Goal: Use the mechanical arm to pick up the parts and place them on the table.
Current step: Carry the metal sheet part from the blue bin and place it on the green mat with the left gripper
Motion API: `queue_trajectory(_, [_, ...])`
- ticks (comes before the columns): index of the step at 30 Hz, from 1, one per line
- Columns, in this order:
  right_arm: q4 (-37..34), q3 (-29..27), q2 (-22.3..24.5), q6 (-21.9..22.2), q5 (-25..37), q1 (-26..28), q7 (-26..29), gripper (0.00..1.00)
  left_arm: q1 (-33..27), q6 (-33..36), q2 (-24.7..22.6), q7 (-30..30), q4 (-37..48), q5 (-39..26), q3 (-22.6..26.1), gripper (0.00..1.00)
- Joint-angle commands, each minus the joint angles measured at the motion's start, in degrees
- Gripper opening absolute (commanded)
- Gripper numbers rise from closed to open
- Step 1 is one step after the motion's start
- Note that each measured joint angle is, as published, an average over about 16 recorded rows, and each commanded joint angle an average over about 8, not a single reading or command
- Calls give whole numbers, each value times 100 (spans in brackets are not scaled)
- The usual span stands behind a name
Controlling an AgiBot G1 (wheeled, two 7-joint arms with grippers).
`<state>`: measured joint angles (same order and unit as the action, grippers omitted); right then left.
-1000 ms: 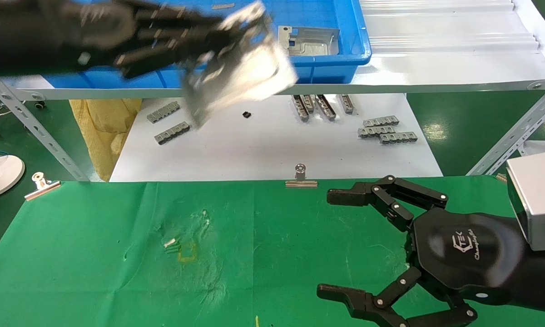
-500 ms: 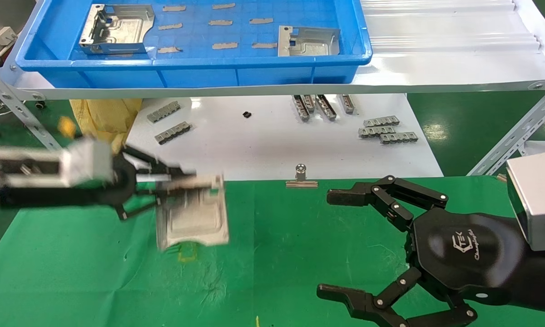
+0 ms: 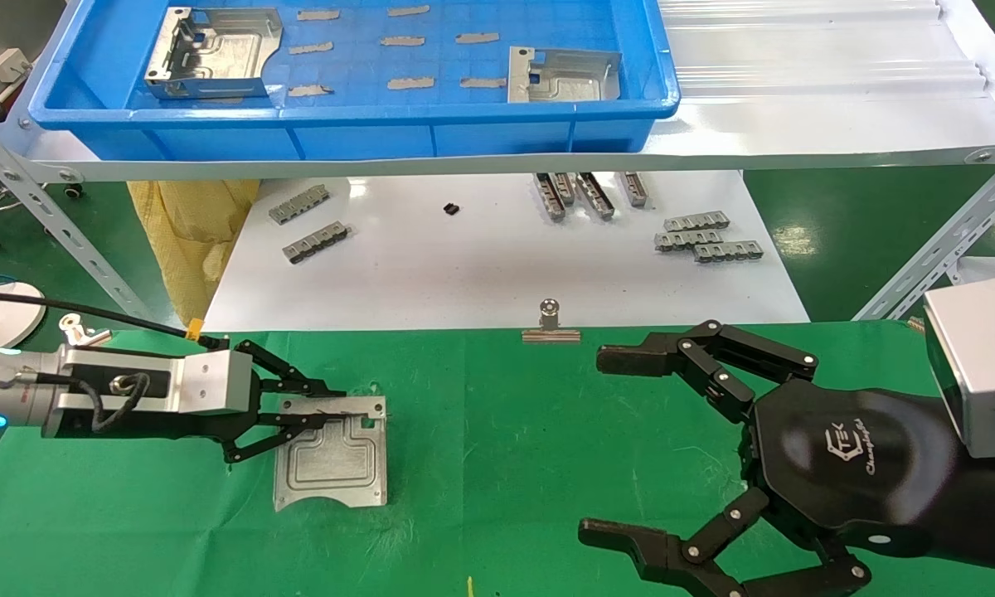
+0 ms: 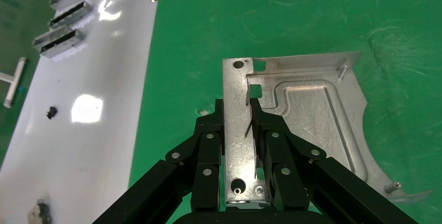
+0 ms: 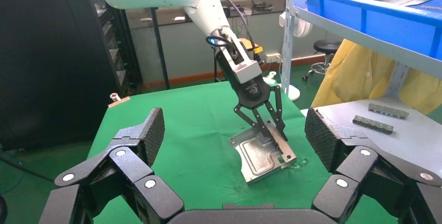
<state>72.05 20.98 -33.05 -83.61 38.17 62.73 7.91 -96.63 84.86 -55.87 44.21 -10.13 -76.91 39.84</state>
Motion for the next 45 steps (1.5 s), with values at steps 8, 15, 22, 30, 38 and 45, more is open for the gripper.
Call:
queue_trajectory(8, [0,0,0,0,0,0,0,100,11,-175,-168,461,385,-20,6,100])
queue_trajectory(15, [0,1,0,0,0,0,0,100,-93,127,-151,445,628,174,-121,100])
queue_trajectory(22, [0,1,0,0,-1,0,0,100,-136,600,-83,-451,1051,447,-297,100])
queue_trajectory(30, [-2,0,1,2,-2,-1,-1,100,-76,660,-96,-1219,1376,606,-417,100])
queue_trajectory(38, [-2,0,1,2,-2,-1,-1,100,-43,631,-69,-1130,1226,614,-418,100])
queue_trajectory(45, [-2,0,1,2,-3,-1,-1,100,284,582,129,-1530,531,880,-598,100])
